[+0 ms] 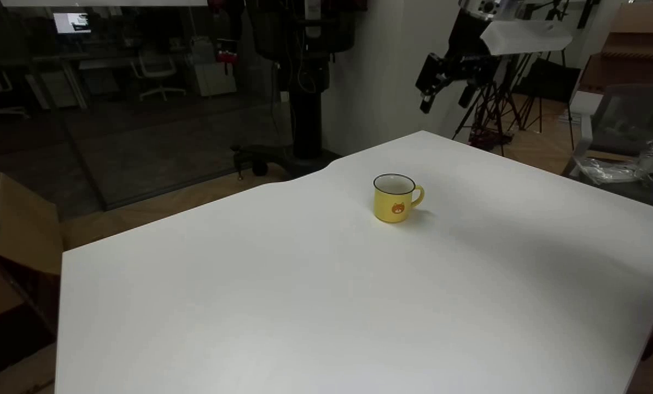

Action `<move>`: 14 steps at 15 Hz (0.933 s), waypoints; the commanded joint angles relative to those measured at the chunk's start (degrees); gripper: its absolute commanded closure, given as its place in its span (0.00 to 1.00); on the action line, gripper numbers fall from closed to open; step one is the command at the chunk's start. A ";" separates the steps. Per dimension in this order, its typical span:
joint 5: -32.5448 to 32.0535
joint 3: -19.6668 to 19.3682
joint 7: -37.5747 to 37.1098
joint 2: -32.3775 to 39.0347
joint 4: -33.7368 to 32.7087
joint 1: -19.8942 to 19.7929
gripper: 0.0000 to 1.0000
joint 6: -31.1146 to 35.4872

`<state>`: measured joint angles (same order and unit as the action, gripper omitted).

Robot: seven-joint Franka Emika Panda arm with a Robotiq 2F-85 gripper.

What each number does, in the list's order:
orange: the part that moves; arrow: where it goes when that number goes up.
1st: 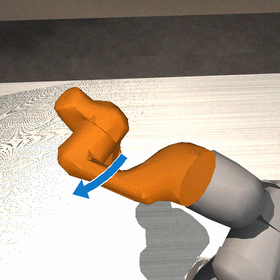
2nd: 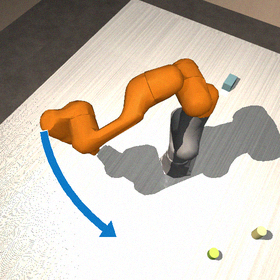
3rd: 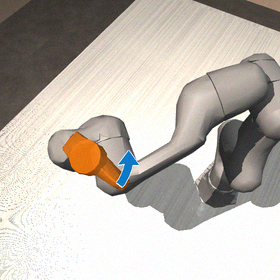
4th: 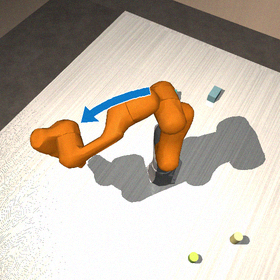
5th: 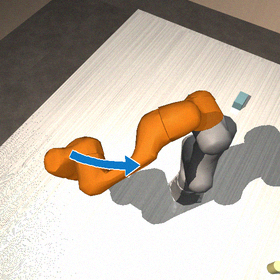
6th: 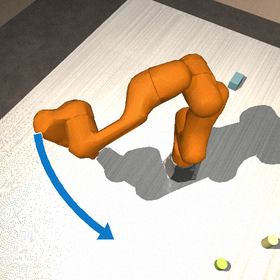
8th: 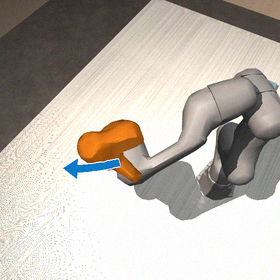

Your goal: Place the mug at the center of the table

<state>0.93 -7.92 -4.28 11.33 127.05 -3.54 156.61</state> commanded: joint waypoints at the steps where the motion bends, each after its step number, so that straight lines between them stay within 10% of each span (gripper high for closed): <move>1: -0.29 0.49 -0.43 1.03 -0.86 -0.67 0.00 -0.06; 10: -6.15 3.55 11.79 11.28 -13.51 0.48 0.00 -21.18; 14: -5.52 4.15 11.11 10.80 -11.61 0.07 0.00 -19.36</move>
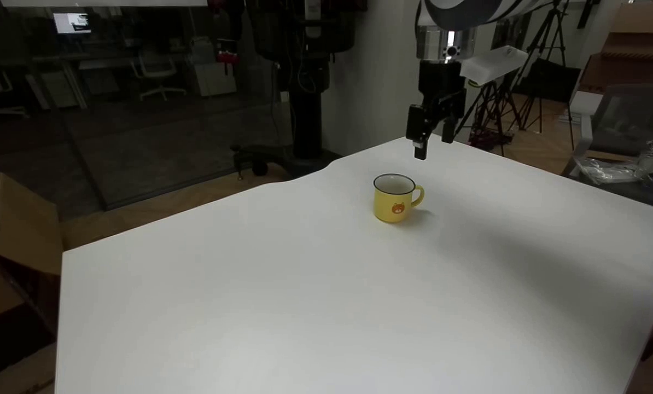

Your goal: Place the mug at the center of the table

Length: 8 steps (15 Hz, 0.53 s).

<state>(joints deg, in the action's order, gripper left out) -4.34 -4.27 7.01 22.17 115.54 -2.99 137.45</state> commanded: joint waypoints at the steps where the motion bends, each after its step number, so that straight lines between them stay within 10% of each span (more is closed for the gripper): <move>1: -0.37 0.50 -0.06 0.26 -0.43 -0.50 0.00 -0.29; 8: 7.35 5.59 4.95 9.70 -11.04 -2.94 0.00 2.14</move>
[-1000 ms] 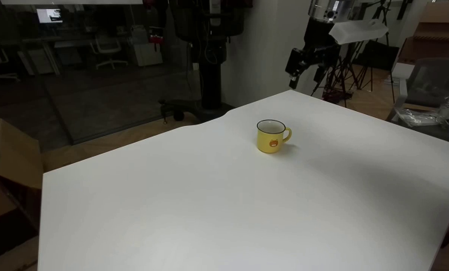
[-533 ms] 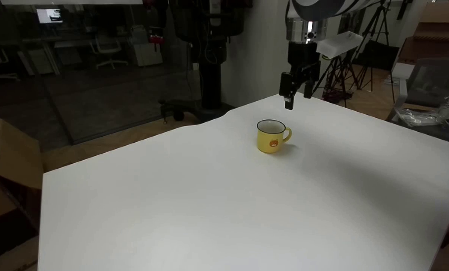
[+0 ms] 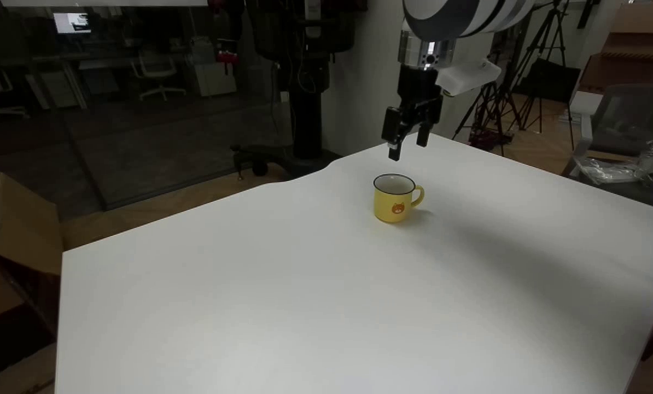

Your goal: Place the mug at the center of the table

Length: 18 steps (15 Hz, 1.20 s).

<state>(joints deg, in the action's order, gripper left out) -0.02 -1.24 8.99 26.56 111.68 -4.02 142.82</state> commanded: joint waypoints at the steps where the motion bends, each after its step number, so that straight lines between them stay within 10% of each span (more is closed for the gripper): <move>1: 4.25 3.36 4.02 6.74 -9.04 -2.47 0.00 -4.95; 10: 2.97 1.86 3.23 18.24 -23.57 -3.15 0.00 -18.26; 18: 1.79 1.68 2.04 20.26 -23.52 -1.84 0.00 -15.41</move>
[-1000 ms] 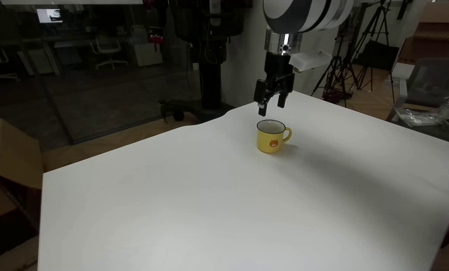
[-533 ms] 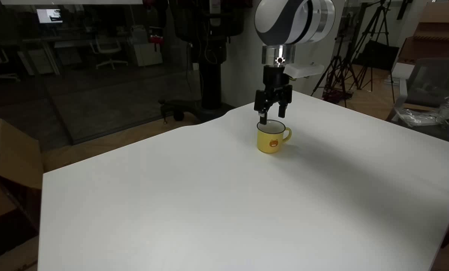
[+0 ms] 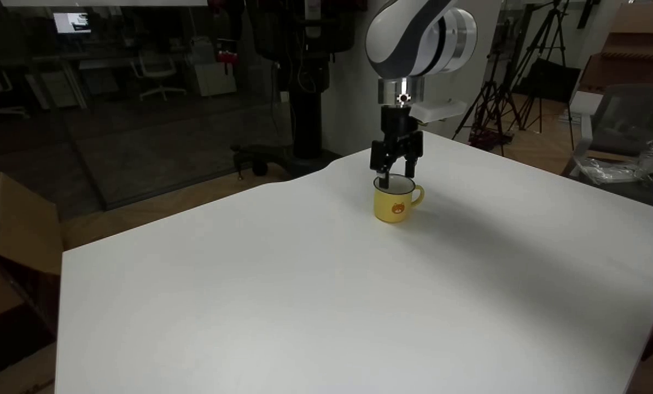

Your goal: Place the mug at the center of the table

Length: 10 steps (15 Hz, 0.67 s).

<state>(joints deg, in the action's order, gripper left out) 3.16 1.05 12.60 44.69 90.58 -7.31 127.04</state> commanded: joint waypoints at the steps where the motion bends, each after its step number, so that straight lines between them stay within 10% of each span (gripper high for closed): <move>1: -1.75 -0.67 -1.79 2.73 -2.81 1.86 0.00 0.53; 7: -4.70 -1.53 -2.49 7.28 -7.33 3.68 0.00 -0.28; 8: -4.88 -1.53 -2.38 7.97 -8.13 3.70 0.25 -0.47; 10: -5.37 -1.76 -2.36 8.99 -9.28 3.90 0.33 -0.35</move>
<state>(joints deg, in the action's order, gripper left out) -0.85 0.16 12.20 51.14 85.55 -4.24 127.93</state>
